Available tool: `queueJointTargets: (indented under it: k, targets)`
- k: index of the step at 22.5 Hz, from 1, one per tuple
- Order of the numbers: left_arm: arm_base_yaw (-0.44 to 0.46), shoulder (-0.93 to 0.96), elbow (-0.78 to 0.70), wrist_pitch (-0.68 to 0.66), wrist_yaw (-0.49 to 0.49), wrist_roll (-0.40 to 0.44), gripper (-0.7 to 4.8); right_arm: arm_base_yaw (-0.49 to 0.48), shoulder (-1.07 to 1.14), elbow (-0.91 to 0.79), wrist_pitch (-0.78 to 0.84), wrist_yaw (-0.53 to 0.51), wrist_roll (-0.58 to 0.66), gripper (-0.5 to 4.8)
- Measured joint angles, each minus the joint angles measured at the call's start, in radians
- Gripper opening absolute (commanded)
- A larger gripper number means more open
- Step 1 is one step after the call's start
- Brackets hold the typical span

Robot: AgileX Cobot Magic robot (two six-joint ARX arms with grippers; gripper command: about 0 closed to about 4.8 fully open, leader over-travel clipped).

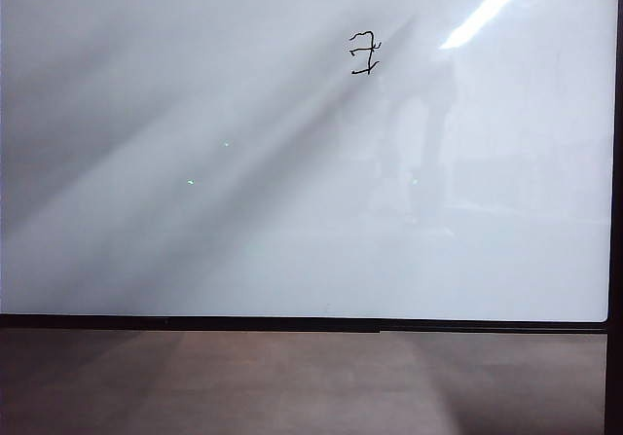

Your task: Reach to the right to find the marker pen, pick it up, and write the number 3 on the whiteboard.

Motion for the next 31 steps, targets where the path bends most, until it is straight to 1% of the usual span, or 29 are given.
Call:
queueJointTargets:
  k: [4,9,12,16,20,21,23,25,27,28,29,31]
  targets:
    - [0.0,0.0,0.0,0.0,0.0,0.0,-0.05,-0.072,-0.154,0.0,-0.112,0.026,0.0,0.21]
    - [0.0,0.0,0.0,0.0,0.005,0.0,-0.05,-0.212,-0.319,0.0,-0.249,0.028,0.0,0.21]
    - [0.0,0.0,0.0,0.0,0.013,0.0,-0.05,-0.299,-0.381,0.0,-0.323,0.029,0.0,0.21]
    - [0.0,0.0,0.0,0.0,0.022,0.0,-0.05,-0.382,-0.417,0.0,-0.38,0.006,0.0,0.21]
    - [0.0,-0.003,0.0,-0.001,0.022,0.0,-0.05,-0.378,-0.447,-0.004,-0.427,-0.064,0.014,0.21]
    - [0.0,-0.02,0.0,-0.011,0.022,0.0,-0.05,-0.368,-0.471,-0.004,-0.446,-0.111,0.047,0.21]
    - [0.0,-0.064,0.0,-0.034,0.021,0.0,-0.05,-0.344,-0.509,-0.003,-0.484,-0.164,0.091,0.21]
    - [0.0,-0.122,-0.009,-0.073,-0.011,0.014,-0.05,-0.322,-0.538,-0.004,-0.541,-0.201,0.098,0.21]
    - [0.0,-0.191,-0.075,-0.082,-0.043,0.026,-0.05,-0.313,-0.573,-0.032,-0.575,-0.264,0.098,0.21]
    - [0.0,-0.214,-0.102,-0.087,-0.05,0.026,-0.05,-0.312,-0.585,-0.047,-0.581,-0.275,0.098,0.21]
    - [0.0,-0.272,-0.164,-0.101,-0.062,0.027,-0.05,-0.311,-0.615,-0.084,-0.591,-0.287,0.098,0.21]
    - [0.0,-0.344,-0.241,-0.102,-0.066,0.026,-0.05,-0.312,-0.663,-0.146,-0.591,-0.288,0.098,0.22]
